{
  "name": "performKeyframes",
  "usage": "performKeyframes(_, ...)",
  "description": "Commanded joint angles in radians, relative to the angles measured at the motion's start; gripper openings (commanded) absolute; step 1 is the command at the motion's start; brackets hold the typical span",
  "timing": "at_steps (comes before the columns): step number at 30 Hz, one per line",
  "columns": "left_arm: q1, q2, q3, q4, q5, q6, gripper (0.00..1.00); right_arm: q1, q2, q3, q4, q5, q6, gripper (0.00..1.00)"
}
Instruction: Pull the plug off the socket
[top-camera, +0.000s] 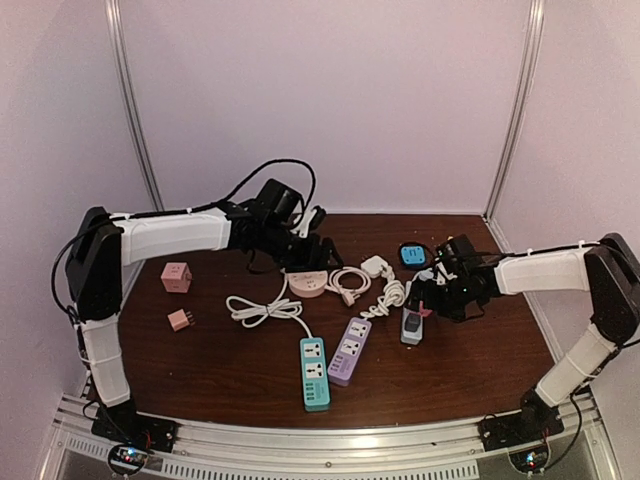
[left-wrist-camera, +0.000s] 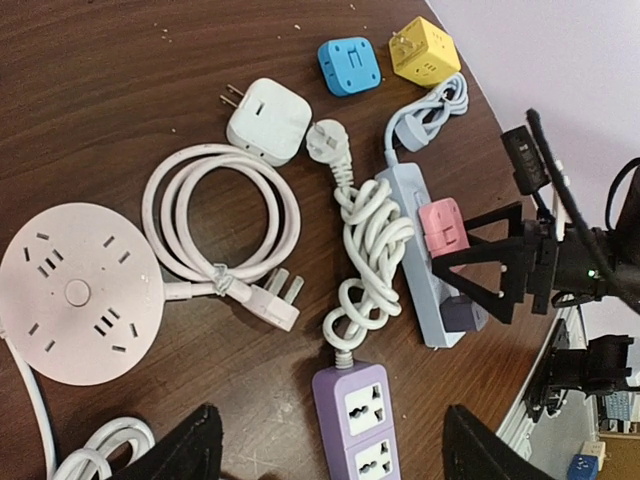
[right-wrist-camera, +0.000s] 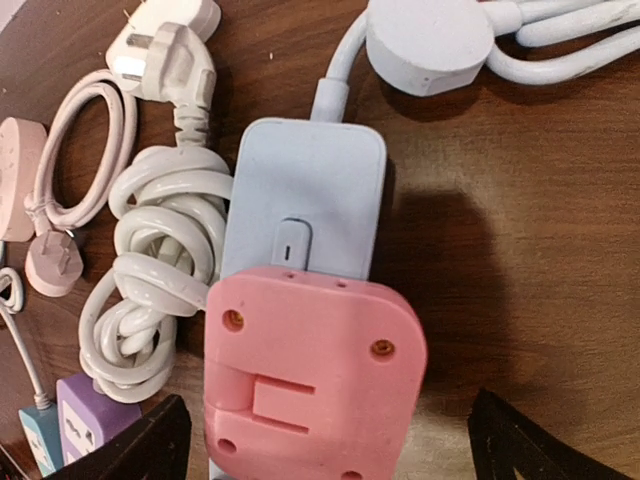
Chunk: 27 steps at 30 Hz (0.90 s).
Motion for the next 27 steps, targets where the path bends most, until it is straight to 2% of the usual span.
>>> performKeyframes(1, -0.029, 0.050, 0.054, 0.045, 0.019, -0.007, 0.76, -0.052, -0.110, -0.083, 0.122, -0.131, 0.016, 1.00)
performKeyframes(6, -0.051, 0.100, 0.088, 0.054, 0.029, -0.022, 0.71, -0.120, -0.152, -0.200, 0.310, -0.273, 0.085, 0.95)
performKeyframes(9, -0.069, 0.132, 0.123, 0.056, 0.038, -0.024, 0.68, -0.149, -0.145, -0.246, 0.408, -0.330, 0.118, 0.83)
performKeyframes(11, -0.085, 0.152, 0.150, 0.056, 0.046, -0.024, 0.67, -0.169, -0.131, -0.259, 0.445, -0.350, 0.133, 0.79)
performKeyframes(18, -0.153, 0.248, 0.262, 0.017, 0.048, -0.011, 0.63, -0.223, -0.069, -0.310, 0.601, -0.412, 0.183, 0.75)
performKeyframes(23, -0.220, 0.333, 0.385, -0.051, 0.002, 0.030, 0.61, -0.223, -0.012, -0.323, 0.704, -0.470, 0.232, 0.65)
performKeyframes(27, -0.254, 0.401, 0.458, -0.095, -0.038, 0.048, 0.59, -0.223, -0.024, -0.328, 0.712, -0.480, 0.244, 0.57)
